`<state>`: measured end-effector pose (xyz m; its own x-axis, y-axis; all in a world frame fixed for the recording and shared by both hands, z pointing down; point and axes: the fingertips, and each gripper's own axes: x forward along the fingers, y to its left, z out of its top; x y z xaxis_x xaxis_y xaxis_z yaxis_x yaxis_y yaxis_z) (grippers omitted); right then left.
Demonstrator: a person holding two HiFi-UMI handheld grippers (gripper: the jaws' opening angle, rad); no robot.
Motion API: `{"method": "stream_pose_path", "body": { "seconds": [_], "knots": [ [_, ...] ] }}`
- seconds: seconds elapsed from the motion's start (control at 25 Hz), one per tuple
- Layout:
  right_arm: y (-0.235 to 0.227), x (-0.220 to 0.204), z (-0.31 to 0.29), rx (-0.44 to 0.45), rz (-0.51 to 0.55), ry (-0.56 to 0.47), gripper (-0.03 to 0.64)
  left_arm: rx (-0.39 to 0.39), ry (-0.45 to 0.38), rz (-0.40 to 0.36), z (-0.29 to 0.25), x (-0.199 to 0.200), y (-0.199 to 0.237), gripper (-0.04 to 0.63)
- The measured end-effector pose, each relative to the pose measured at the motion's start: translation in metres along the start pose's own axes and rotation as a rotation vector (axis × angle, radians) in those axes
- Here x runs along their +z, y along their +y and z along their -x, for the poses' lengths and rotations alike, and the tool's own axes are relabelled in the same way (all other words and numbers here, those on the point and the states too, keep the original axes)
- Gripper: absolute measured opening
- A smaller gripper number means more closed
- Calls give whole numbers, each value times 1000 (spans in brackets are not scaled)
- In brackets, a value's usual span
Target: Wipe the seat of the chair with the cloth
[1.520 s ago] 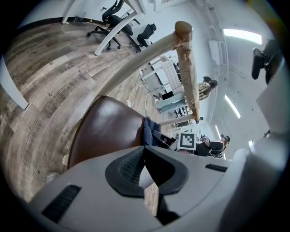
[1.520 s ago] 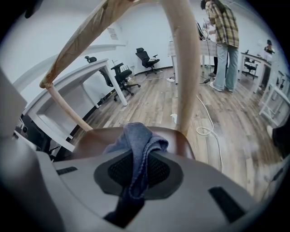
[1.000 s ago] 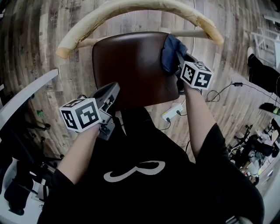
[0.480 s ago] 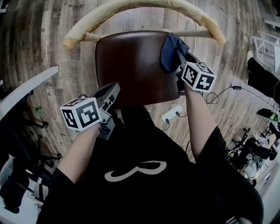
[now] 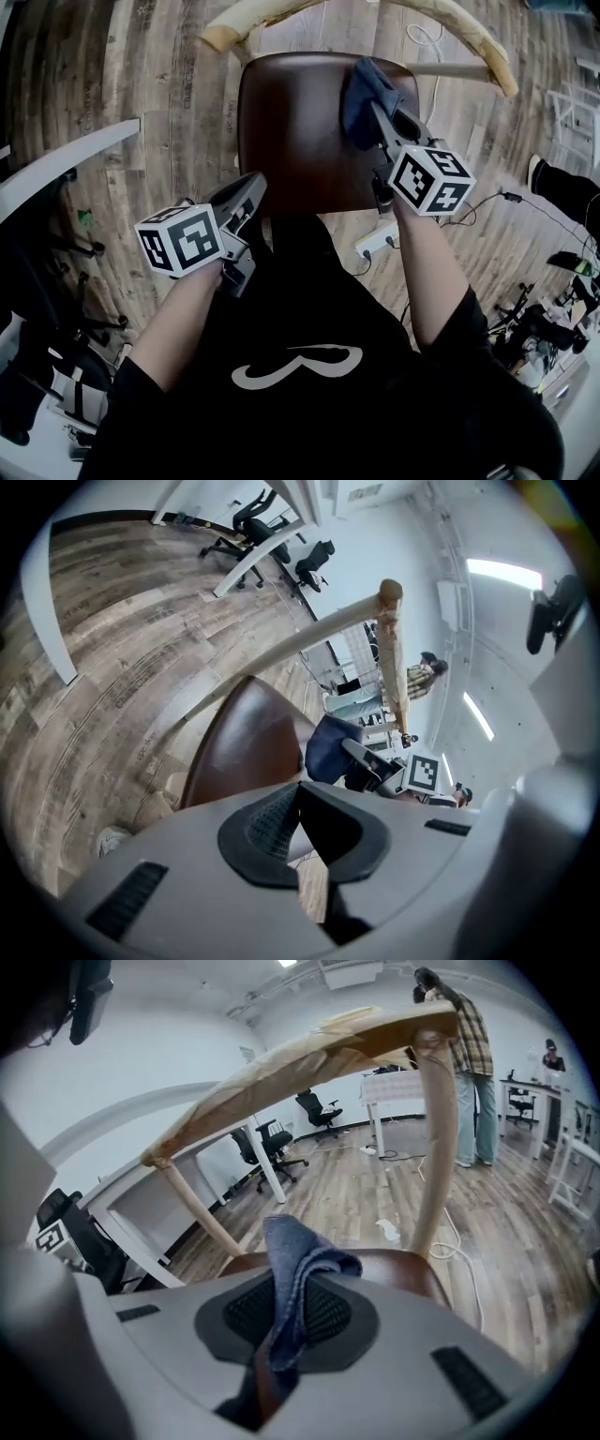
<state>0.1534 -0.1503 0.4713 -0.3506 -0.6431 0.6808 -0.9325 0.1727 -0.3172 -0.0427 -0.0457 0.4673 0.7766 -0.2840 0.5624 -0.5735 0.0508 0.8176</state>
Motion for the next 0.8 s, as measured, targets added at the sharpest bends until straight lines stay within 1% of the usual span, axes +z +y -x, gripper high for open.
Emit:
{"method": "stream_pose_path", "body": {
  "seconds": [0.08,0.24,0.4,0.6,0.8],
  "knots": [
    [28,-5,-7,35,-4,-3,52,14,-8,9,14,0,13,14],
    [87,-22,-21,105,-11,16,52,45,-16,0,50,0,38,14],
    [137,-34,-30,159,-24,26,52,55,-22,1,80,2,55,14],
    [183,-51,-46,205,-46,51,52,58,-18,8,103,1,75,14],
    [208,-74,-59,237,-18,116,52,58,-35,21,117,3,86,14]
  ]
}}
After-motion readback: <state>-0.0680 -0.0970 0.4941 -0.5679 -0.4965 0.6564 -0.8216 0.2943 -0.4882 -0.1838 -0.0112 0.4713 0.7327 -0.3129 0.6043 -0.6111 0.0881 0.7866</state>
